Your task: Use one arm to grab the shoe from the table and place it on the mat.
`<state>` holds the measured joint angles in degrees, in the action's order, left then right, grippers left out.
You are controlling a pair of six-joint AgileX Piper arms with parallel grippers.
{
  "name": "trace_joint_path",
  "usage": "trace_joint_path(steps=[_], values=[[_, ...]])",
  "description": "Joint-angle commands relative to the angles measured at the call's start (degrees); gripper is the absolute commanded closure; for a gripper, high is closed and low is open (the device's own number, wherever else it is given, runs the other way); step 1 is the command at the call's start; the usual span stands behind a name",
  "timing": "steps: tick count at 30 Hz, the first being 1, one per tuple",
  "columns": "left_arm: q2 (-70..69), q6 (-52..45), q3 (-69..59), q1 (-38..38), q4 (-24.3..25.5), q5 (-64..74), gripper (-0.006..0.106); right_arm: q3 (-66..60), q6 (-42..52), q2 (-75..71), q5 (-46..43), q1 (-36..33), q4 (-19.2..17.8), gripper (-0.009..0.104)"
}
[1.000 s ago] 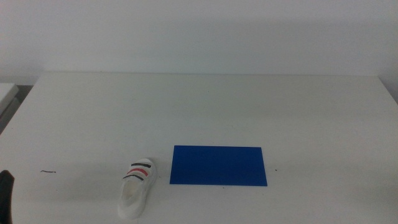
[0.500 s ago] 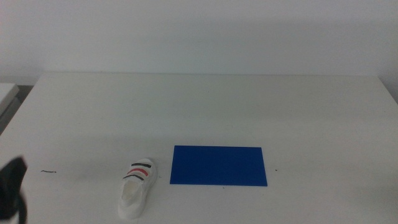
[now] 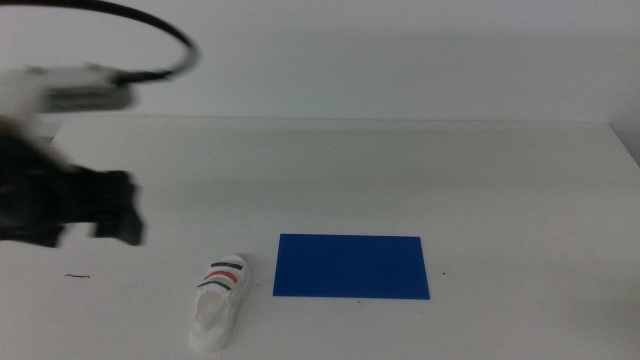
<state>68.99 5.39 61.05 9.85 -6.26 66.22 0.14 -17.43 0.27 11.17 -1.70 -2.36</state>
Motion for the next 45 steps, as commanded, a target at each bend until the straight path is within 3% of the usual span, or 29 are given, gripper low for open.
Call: trace_joint_path(steps=[1,7,21,24,27,32,35,39,45], values=[[5.62,5.79,2.20,5.28,2.57,0.27,0.007,-0.14,0.20,-0.27,-0.49,-0.10,-0.42,0.016],[16.87,9.84,2.68,13.65,4.77,-6.81,0.007,-0.14,0.20,-0.27,-0.49,-0.10,-0.42,0.016],[34.24,9.32,2.68,13.64,3.27,-18.33,0.009,-0.14,0.20,-0.27,-0.49,-0.10,-0.42,0.016],[35.30,7.53,2.68,13.64,1.96,-18.33,0.019,-0.14,0.20,-0.27,-0.49,-0.10,-0.42,0.016],[35.58,6.69,2.57,13.64,0.64,-18.09,0.037,-0.14,0.20,-0.27,-0.49,-0.10,-0.42,0.016],[35.27,6.59,3.83,13.78,-2.01,-14.47,0.078,-0.14,0.20,-0.27,-0.49,-0.10,-0.42,0.016],[35.31,8.70,10.61,16.53,0.39,-7.26,0.096,-0.14,0.20,-0.27,-0.49,-0.10,-0.42,0.016],[39.81,12.67,25.10,21.13,5.17,2.05,0.102,-0.14,0.20,-0.27,-0.49,-0.10,-0.42,0.016],[52.10,13.26,44.80,27.19,4.94,3.74,0.102,-0.14,0.20,-0.27,-0.49,-0.10,-0.42,0.016]])
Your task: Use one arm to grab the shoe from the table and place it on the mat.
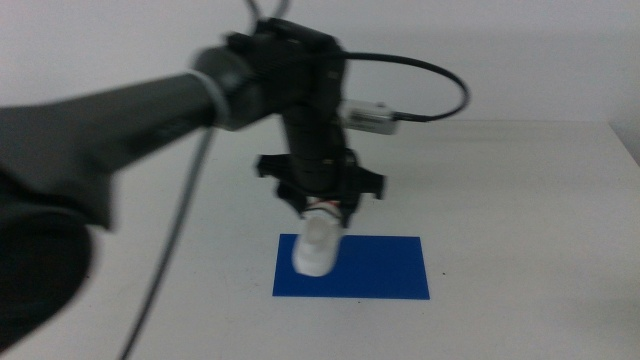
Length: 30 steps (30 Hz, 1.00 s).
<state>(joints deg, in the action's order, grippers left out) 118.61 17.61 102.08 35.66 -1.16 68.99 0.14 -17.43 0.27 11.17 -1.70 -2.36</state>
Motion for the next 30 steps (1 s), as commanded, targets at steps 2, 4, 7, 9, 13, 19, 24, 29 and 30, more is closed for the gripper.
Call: trace_joint_path(steps=[2,4,7,9,13,19,24,29,30], values=[[5.63,1.17,7.63,2.41,-1.05,0.97,0.102,-0.14,0.20,-0.27,-0.49,-0.10,-0.42,0.016],[7.21,1.59,9.12,2.70,-2.19,0.97,0.102,-0.14,0.20,-0.27,-0.49,-0.10,-0.42,0.016],[7.34,3.72,9.11,2.70,-2.85,0.97,0.102,-0.14,0.20,-0.27,-0.49,-0.10,-0.42,0.016],[7.34,6.29,9.22,2.70,-2.70,0.97,0.102,-0.14,0.20,-0.27,-0.49,-0.10,-0.42,0.016],[7.34,9.90,9.22,2.70,-2.95,0.97,0.102,-0.14,0.20,-0.27,-0.49,-0.10,-0.42,0.016],[7.34,20.76,9.22,2.70,-8.43,0.97,0.102,-0.14,0.20,-0.27,-0.49,-0.10,-0.42,0.016],[7.34,33.13,9.10,2.70,-12.14,0.97,0.102,-0.14,0.20,-0.27,-0.49,-0.10,-0.42,0.016],[7.34,53.30,8.88,2.70,-7.69,0.97,0.102,-0.14,0.20,-0.27,-0.49,-0.10,-0.42,0.016],[7.34,57.01,8.88,2.70,-6.98,0.97,0.102,-0.14,0.20,-0.27,-0.49,-0.10,-0.42,0.016]])
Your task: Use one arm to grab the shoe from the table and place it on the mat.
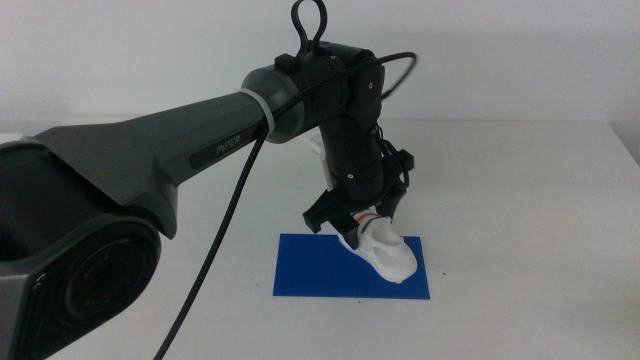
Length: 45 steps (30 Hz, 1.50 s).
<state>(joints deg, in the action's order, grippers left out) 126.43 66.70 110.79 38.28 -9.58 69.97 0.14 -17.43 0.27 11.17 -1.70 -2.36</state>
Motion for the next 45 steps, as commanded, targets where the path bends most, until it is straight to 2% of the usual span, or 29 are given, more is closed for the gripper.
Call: trace_joint_path(steps=[1,4,7,9,13,24,32,39,42,45], values=[[-0.48,10.65,0.17,0.07,1.74,0.00,0.102,-0.14,0.20,-0.27,-0.49,-0.10,-0.42,0.016],[-0.48,23.17,0.17,0.07,4.40,0.00,0.102,-0.14,0.20,-0.27,-0.49,-0.10,-0.42,0.016],[-0.48,43.09,0.04,0.07,7.15,0.00,0.102,-0.14,0.20,-0.27,-0.49,-0.10,-0.42,0.016],[-0.48,54.93,-0.32,0.07,7.26,0.00,0.102,-0.14,0.20,-0.27,-0.49,-0.10,-0.42,0.016],[-0.48,55.21,-0.87,0.07,12.14,0.00,0.102,-0.14,0.20,-0.27,-0.49,-0.10,-0.42,0.016],[0.23,52.60,-0.99,0.07,11.91,0.00,0.102,-0.14,0.20,-0.27,-0.49,-0.10,-0.42,0.016],[1.37,52.85,-2.80,0.07,8.25,0.00,0.102,-0.14,0.20,-0.27,-0.49,-0.10,-0.42,0.016],[1.47,53.12,-3.87,0.07,9.58,0.00,0.102,-0.14,0.20,-0.27,-0.49,-0.10,-0.42,0.016],[2.18,53.28,-3.87,0.07,10.02,0.00,0.098,-0.14,0.20,-0.27,-0.49,-0.10,-0.42,0.016],[2.31,55.32,-3.87,0.07,9.25,0.00,0.084,-0.14,0.20,-0.27,-0.49,-0.10,-0.42,0.016]])
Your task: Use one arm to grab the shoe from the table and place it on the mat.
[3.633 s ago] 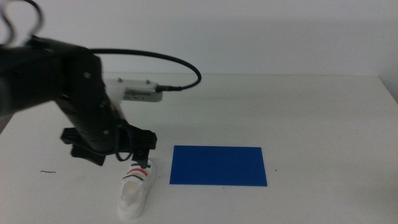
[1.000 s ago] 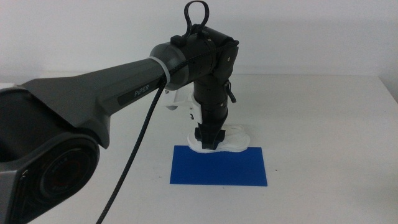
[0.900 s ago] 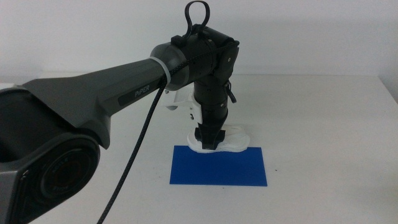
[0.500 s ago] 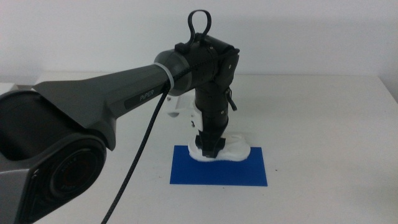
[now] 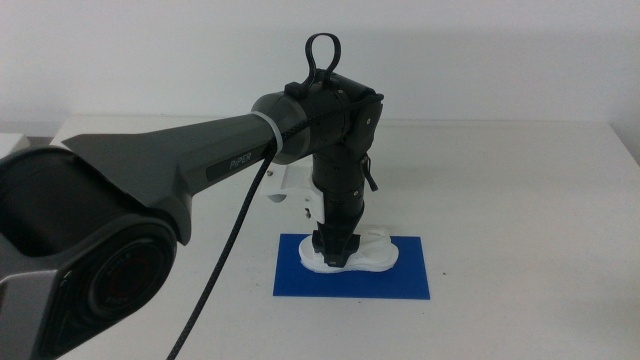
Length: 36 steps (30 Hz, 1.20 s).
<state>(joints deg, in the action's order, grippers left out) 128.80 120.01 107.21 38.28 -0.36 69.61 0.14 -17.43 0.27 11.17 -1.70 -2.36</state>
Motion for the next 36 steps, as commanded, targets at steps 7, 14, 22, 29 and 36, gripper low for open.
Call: trace_joint_path(steps=[7,14,22,29,36], values=[[-0.06,1.90,-0.29,0.07,-0.48,0.35,0.032,-0.14,0.20,-0.27,-0.49,-0.10,-0.42,0.016],[-3.59,0.12,-0.29,0.07,-0.95,0.35,0.007,-0.14,0.20,-0.27,-0.49,-0.10,-0.42,0.016],[-25.56,-22.97,-0.29,0.07,6.29,0.35,0.007,-0.14,0.20,-0.27,-0.49,-0.10,-0.42,0.016],[-46.03,-70.57,-13.58,-0.03,16.27,-2.01,0.007,-0.14,0.20,-0.27,-0.49,-0.10,-0.42,0.016],[-71.30,-100.97,-44.99,-6.38,12.37,-41.62,0.007,-0.14,0.20,-0.27,-0.49,-0.10,-0.42,0.016]])
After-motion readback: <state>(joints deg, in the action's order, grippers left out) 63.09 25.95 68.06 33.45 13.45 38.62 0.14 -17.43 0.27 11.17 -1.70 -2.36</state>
